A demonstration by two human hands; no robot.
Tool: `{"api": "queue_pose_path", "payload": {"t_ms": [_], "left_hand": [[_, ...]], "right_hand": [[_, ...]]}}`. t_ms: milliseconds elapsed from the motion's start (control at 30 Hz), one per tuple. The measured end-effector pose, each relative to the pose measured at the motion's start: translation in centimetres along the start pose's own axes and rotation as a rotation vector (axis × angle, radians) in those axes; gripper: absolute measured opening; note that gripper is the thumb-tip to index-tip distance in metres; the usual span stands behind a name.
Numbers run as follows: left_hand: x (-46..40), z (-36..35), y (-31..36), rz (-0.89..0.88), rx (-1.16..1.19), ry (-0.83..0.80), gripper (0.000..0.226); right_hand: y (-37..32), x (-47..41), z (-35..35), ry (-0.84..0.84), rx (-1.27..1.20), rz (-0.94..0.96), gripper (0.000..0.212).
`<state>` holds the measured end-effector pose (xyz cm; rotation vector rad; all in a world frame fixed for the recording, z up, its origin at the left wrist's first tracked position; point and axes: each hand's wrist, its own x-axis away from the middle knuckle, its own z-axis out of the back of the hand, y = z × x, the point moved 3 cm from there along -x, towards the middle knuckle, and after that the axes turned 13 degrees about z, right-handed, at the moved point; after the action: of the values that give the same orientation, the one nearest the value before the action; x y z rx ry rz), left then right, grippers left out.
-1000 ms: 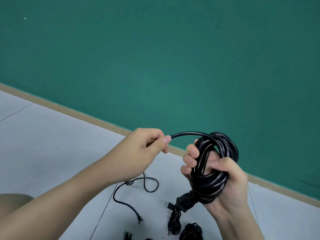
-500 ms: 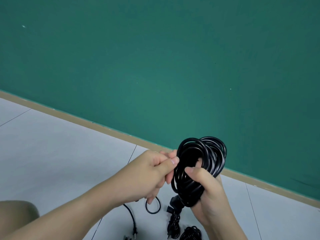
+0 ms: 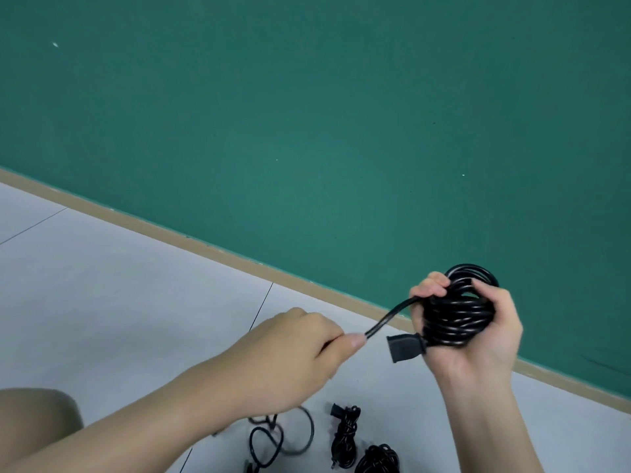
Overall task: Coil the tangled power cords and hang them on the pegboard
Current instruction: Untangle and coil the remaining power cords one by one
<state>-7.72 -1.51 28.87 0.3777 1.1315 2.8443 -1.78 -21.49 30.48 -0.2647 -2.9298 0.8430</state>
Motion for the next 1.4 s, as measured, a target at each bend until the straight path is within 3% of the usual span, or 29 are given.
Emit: {"api": "queue_pose_path", "payload": {"t_ms": [133, 233, 433, 500, 567, 700, 800, 867, 1000, 1133, 1233, 1400], "left_hand": [[0.5, 1.2, -1.1, -0.079, 0.028, 0.061, 0.042], [0.7, 2.8, -1.1, -0.206, 0.141, 0.166, 0.037], [1.5, 4.3, -0.6, -0.3, 0.353, 0.259, 0.027], [1.4, 4.6, -0.5, -0.28, 0.385, 0.247, 0.027], [1.4, 4.7, -0.2, -0.255, 0.42, 0.2, 0.023], [1.4, 4.1, 0.2, -0.18, 0.534, 0.065, 0.019], [1.1, 3.8, 0.0, -0.125, 0.592, -0.008, 0.036], [1.1, 3.7, 0.1, -0.098, 0.6, -0.036, 0.045], [1.1, 3.4, 0.1, -0.061, 0.555, -0.065, 0.057], [0.3, 3.2, -0.3, -0.078, 0.502, 0.019, 0.068], [-0.1, 3.4, -0.4, -0.102, 0.56, 0.075, 0.059], [-0.5, 2.4, -0.3, -0.036, 0.579, 0.006, 0.041]], "right_hand": [[-1.3, -0.9, 1.3, 0.045, 0.098, 0.042, 0.019], [-0.8, -0.6, 1.1, -0.024, 0.251, 0.018, 0.024], [1.9, 2.4, -0.2, -0.269, 0.469, -0.19, 0.075], [3.5, 3.9, -0.3, -0.307, 0.507, -0.322, 0.093], [4.7, 4.9, -0.2, -0.393, 0.548, -0.401, 0.095], [5.4, 6.0, -0.6, -0.574, 0.668, -0.424, 0.111], [5.6, 7.0, -1.0, -0.723, 0.771, -0.455, 0.095], [5.5, 7.1, -1.0, -0.757, 0.81, -0.473, 0.071], [5.2, 7.4, -1.0, -0.749, 0.783, -0.5, 0.056], [4.4, 7.7, -1.2, -0.706, 0.405, -0.573, 0.04], [2.6, 6.5, -1.5, -0.683, 0.062, -0.543, 0.045], [1.0, 4.8, -1.6, -0.523, 0.01, -0.346, 0.035]]}}
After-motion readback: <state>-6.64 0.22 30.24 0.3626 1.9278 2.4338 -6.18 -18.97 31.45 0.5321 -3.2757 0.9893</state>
